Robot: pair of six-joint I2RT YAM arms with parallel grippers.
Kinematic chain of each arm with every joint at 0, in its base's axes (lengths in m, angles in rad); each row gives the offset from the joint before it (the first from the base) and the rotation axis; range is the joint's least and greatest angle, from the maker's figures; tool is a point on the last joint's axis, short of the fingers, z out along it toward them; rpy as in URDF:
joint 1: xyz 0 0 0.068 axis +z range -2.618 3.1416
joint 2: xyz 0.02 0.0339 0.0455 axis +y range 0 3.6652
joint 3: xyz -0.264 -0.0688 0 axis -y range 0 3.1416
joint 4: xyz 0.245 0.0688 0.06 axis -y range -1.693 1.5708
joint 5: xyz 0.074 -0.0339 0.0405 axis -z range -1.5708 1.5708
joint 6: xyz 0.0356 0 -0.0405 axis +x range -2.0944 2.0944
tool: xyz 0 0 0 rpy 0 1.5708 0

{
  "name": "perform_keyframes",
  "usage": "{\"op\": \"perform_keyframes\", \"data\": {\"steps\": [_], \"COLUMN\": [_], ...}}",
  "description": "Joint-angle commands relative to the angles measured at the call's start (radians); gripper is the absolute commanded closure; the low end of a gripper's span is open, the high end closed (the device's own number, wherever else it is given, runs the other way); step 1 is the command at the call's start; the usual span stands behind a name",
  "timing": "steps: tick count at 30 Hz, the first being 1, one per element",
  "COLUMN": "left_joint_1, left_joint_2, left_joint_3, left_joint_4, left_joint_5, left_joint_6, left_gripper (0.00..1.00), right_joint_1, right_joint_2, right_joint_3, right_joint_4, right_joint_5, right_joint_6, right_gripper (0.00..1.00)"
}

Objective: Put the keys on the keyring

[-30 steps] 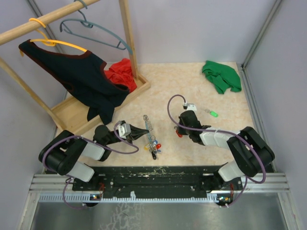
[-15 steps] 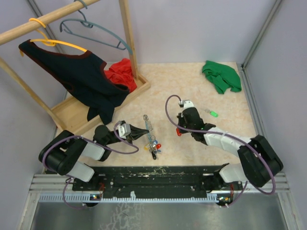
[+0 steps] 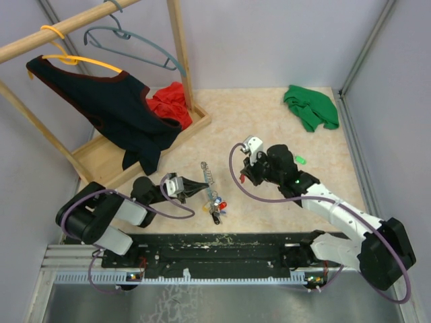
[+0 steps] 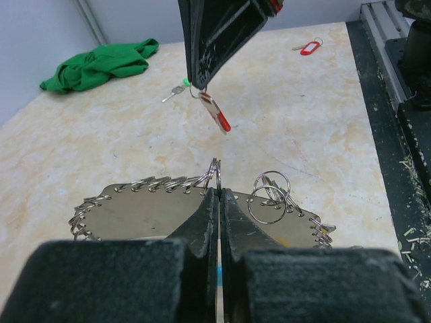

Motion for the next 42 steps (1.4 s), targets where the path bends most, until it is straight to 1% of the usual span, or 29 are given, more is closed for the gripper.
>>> {"op": "perform_keyframes", "data": {"steps": [1,3,7,10,14,18,20,28,33,37,42], "left_joint_1": [0.000,0.001,0.000,0.001,0.000,-0.001,-0.005,-0.015,-0.016,-0.015,-0.015], "left_joint_2": [0.053,0.083,0.080,0.070,0.062,0.021,0.006,-0.049,-0.048,-0.049,-0.031], "left_joint_3": [-0.019,-0.026,-0.036,-0.047,-0.051,-0.058,-0.058,-0.034,-0.024,-0.024,-0.036], "left_joint_4": [0.225,0.273,0.277,0.277,0.278,0.277,0.276,0.276,0.277,0.277,0.277], "left_joint_5": [0.032,0.044,0.055,0.052,0.060,0.061,0.061,0.053,0.056,0.061,0.071], "left_joint_6": [0.036,0.053,0.107,0.148,0.176,0.168,0.158,0.081,0.061,0.077,0.143], "left_gripper": [1.00,1.00,1.00,1.00,1.00,1.00,1.00,1.00,1.00,1.00,1.00], "right_joint_1": [0.016,0.050,0.122,0.174,0.236,0.282,0.302,0.323,0.323,0.325,0.353], "right_joint_2": [-0.011,0.000,0.004,-0.008,-0.015,0.012,0.025,0.042,0.044,0.051,0.060], "right_joint_3": [0.101,0.115,0.115,0.106,0.112,0.167,0.184,0.209,0.222,0.222,0.220], "right_joint_4": [-0.020,-0.030,-0.029,-0.015,-0.027,-0.095,-0.112,-0.126,-0.145,-0.150,-0.139], "right_joint_5": [-0.206,-0.204,-0.179,-0.155,-0.153,-0.195,-0.190,-0.164,-0.149,-0.137,-0.106], "right_joint_6": [-0.182,-0.246,-0.370,-0.433,-0.483,-0.501,-0.507,-0.523,-0.548,-0.571,-0.645], "right_gripper": [1.00,1.00,1.00,1.00,1.00,1.00,1.00,1.00,1.00,1.00,1.00]}}
